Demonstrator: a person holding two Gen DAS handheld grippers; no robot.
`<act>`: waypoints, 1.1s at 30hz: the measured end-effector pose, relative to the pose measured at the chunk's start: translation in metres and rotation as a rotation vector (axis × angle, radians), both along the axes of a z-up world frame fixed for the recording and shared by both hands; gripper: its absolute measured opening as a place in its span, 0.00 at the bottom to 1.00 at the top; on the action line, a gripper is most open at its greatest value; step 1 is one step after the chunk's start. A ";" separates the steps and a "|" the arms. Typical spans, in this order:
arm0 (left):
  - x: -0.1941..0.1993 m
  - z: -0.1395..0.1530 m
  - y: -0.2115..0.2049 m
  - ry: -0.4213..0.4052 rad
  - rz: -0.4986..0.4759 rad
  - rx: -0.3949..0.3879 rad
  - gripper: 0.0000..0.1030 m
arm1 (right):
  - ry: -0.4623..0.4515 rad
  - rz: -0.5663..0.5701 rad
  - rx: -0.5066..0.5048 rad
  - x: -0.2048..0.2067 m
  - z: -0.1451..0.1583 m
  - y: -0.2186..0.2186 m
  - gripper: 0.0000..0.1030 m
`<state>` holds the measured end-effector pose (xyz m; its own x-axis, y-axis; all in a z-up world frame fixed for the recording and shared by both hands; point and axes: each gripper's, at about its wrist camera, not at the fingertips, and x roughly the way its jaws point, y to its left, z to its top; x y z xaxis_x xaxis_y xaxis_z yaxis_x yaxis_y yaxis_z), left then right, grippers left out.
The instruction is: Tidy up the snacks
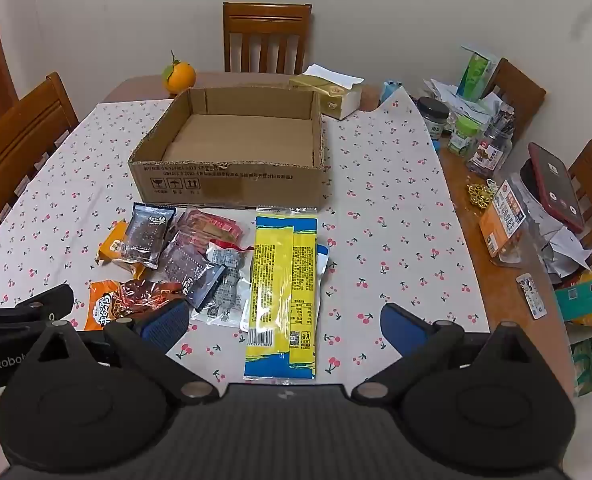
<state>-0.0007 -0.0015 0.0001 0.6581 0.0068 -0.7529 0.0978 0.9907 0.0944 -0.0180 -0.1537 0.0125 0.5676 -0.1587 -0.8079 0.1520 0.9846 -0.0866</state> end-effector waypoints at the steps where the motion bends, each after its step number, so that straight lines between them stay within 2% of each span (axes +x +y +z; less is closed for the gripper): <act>1: 0.000 0.000 -0.001 0.000 -0.001 0.005 0.99 | 0.001 0.001 -0.003 0.000 0.000 0.001 1.00; 12: 0.002 -0.002 0.002 0.003 0.013 -0.023 0.99 | -0.009 0.005 -0.005 0.001 0.001 0.000 1.00; 33: 0.005 -0.002 0.002 0.008 0.021 -0.018 0.99 | -0.003 0.012 -0.007 0.008 -0.001 0.002 1.00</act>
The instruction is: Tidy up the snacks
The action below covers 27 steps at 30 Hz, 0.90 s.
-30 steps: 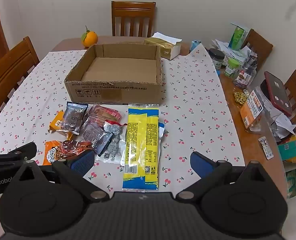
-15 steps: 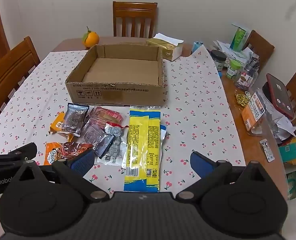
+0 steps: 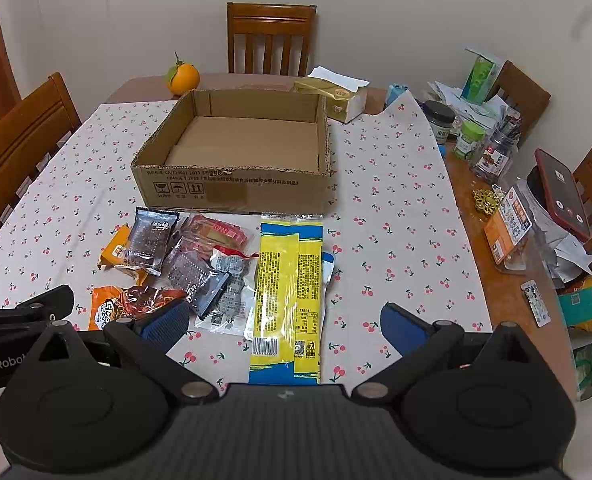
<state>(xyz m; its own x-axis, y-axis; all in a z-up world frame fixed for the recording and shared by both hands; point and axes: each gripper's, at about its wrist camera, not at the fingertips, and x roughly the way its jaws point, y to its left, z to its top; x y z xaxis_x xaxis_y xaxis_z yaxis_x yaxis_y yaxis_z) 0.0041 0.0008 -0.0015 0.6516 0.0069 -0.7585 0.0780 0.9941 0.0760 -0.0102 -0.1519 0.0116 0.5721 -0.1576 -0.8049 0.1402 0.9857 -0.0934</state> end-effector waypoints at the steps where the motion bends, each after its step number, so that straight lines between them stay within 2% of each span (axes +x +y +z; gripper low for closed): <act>1: 0.001 0.001 0.000 0.002 0.002 -0.004 0.99 | 0.000 0.000 0.000 0.000 0.000 0.000 1.00; 27: 0.005 -0.002 -0.001 0.012 0.015 -0.004 0.99 | 0.005 0.013 -0.001 0.007 -0.002 0.000 1.00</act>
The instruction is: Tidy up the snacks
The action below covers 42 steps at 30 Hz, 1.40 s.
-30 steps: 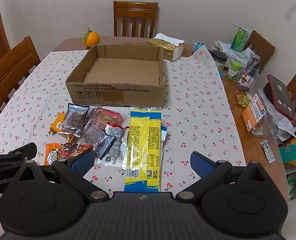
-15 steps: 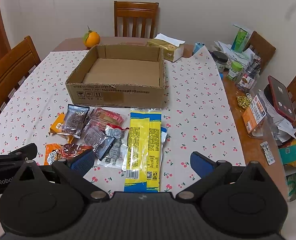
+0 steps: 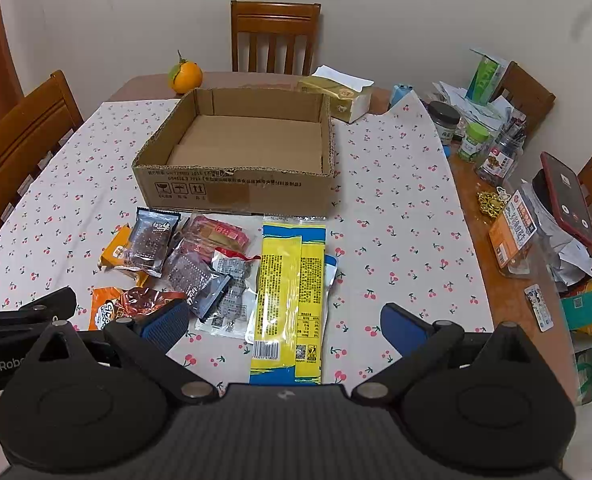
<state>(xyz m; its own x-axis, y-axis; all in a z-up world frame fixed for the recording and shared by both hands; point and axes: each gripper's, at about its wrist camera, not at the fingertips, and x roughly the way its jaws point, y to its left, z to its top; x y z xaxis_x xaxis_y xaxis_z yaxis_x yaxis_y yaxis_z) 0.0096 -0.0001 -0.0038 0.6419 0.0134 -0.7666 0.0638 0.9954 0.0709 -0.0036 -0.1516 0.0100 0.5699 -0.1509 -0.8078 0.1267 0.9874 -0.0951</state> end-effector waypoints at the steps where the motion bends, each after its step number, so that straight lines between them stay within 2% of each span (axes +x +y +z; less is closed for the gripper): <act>1: 0.000 0.000 0.000 -0.001 0.000 -0.001 0.99 | -0.002 0.002 -0.003 0.000 0.000 0.000 1.00; 15: 0.002 0.001 -0.006 -0.009 -0.023 0.033 0.99 | 0.000 0.003 0.005 0.002 0.000 -0.003 1.00; 23: 0.005 -0.002 -0.005 0.011 -0.015 0.015 0.99 | 0.004 0.009 0.004 0.005 -0.002 -0.002 1.00; 27: 0.005 -0.002 -0.006 0.002 -0.018 0.033 0.99 | 0.006 0.012 0.001 0.007 -0.002 -0.002 1.00; 42: 0.006 -0.003 -0.006 0.000 -0.034 0.026 0.99 | 0.006 0.009 0.000 0.009 -0.002 -0.003 1.00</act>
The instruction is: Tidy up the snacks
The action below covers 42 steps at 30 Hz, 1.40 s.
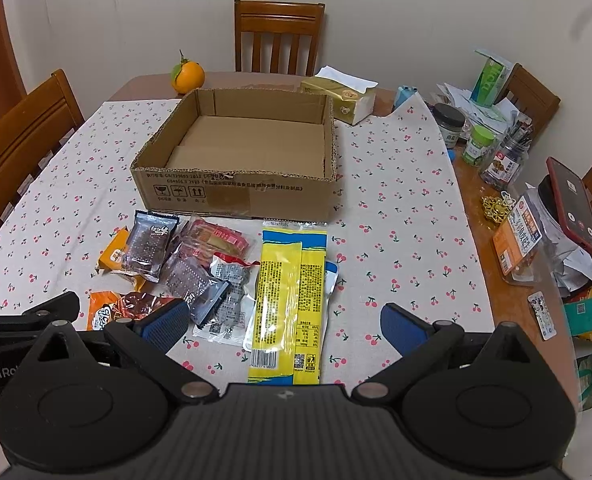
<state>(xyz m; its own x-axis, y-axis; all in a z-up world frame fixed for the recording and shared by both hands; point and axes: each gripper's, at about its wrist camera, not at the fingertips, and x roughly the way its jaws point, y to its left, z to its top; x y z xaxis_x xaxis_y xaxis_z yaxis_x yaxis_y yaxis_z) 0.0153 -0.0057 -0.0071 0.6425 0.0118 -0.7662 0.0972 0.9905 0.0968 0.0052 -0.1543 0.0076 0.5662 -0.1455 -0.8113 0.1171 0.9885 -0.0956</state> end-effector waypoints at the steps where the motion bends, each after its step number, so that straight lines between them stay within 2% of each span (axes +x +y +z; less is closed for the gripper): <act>1: 0.000 0.000 0.000 -0.003 -0.002 0.003 0.99 | 0.001 0.000 -0.001 0.000 0.000 0.001 1.00; 16: 0.003 -0.004 0.004 -0.009 -0.026 -0.011 0.99 | 0.006 0.004 0.001 0.002 -0.003 0.001 1.00; 21: 0.005 -0.015 0.011 -0.003 -0.057 -0.053 0.99 | -0.005 0.027 -0.029 0.005 -0.008 -0.002 1.00; 26: 0.012 -0.036 0.020 0.040 -0.070 -0.096 0.99 | -0.013 0.052 -0.051 0.010 -0.020 -0.012 1.00; 30: 0.022 -0.054 0.023 0.073 -0.059 -0.055 0.99 | -0.006 0.054 -0.036 0.013 -0.032 -0.021 1.00; 38: 0.073 -0.092 0.044 0.093 0.034 0.009 0.99 | 0.027 0.043 -0.022 0.015 -0.046 -0.026 1.00; 42: 0.095 -0.115 0.052 0.120 0.046 0.026 0.99 | 0.040 0.016 -0.030 0.018 -0.049 -0.029 1.00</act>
<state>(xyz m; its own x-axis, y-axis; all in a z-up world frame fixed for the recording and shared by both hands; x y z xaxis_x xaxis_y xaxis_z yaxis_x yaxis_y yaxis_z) 0.1104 0.0464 -0.1217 0.5442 0.0599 -0.8368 0.0640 0.9916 0.1126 0.0230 -0.1831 -0.0413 0.5361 -0.1608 -0.8287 0.0964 0.9869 -0.1292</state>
